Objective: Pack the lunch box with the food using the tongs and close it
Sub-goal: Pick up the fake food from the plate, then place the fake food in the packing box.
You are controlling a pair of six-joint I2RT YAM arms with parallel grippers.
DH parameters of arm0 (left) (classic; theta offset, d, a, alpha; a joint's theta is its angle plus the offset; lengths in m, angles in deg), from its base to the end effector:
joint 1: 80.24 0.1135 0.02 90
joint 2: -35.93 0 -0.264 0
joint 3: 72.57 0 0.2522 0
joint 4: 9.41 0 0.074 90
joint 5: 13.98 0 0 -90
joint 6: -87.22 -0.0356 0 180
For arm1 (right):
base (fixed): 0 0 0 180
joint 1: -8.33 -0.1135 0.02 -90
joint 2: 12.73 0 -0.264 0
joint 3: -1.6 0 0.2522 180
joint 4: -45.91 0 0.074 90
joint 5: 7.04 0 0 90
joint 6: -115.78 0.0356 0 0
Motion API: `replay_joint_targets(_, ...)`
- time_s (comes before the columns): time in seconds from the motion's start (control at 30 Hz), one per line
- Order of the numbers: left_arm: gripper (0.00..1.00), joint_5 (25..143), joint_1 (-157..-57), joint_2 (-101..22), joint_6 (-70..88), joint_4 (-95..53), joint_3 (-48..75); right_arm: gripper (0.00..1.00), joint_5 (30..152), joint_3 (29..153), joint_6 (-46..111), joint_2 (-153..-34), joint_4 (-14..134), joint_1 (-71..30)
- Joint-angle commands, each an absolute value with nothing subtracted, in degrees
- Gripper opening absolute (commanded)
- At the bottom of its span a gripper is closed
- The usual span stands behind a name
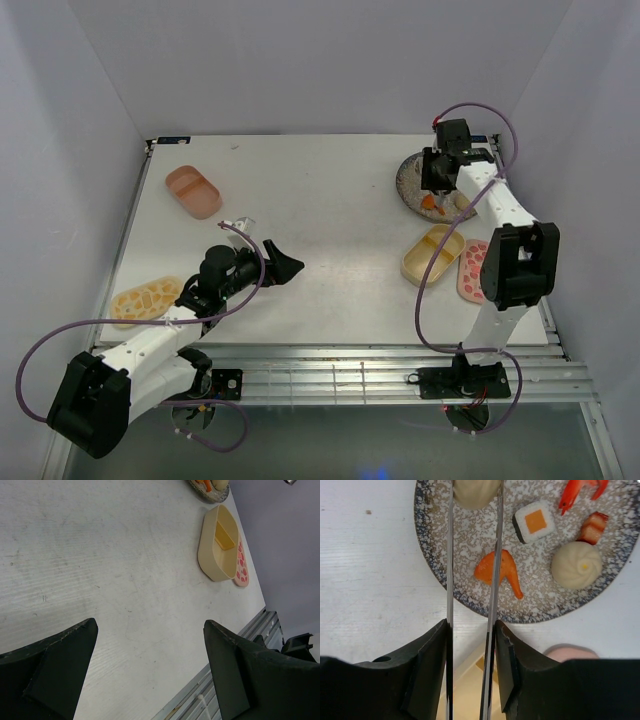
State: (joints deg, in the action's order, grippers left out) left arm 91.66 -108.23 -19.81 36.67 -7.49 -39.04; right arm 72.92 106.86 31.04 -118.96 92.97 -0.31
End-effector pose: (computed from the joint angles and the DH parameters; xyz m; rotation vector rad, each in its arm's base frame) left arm 0.1778 -0.1054 0.1988 -0.0096 2.0574 -1.0258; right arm 0.4151 0.0568 0.2816 0.0100 2.3944 -0.0976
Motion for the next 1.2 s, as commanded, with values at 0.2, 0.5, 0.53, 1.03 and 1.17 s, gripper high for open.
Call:
replay_joint_targets(0.2,0.98,91.8,-108.5,-18.5,36.2,-7.0,-38.9,0.42,70.7,98.2,32.5,-101.5,96.1,-3.9)
replay_joint_targets(0.5,0.98,92.4,-108.5,-18.0,36.9,-7.0,-39.1,0.42,65.4,80.1,43.4,-83.1,101.8,-12.8)
replay_joint_targets(0.53,0.98,92.4,-108.5,-18.1,37.0,-6.8,-39.1,0.42,65.4,78.9,44.5,-81.4,102.0,-13.7)
replay_joint_targets(1.03,0.98,92.4,-108.5,-19.5,37.0,-6.7,-39.0,0.43,64.0,68.4,57.1,-67.4,111.1,-17.5)
replay_joint_targets(1.17,0.98,92.0,-108.5,-18.3,37.0,-6.7,-39.5,0.43,63.8,67.5,57.6,-66.4,111.0,-17.5)
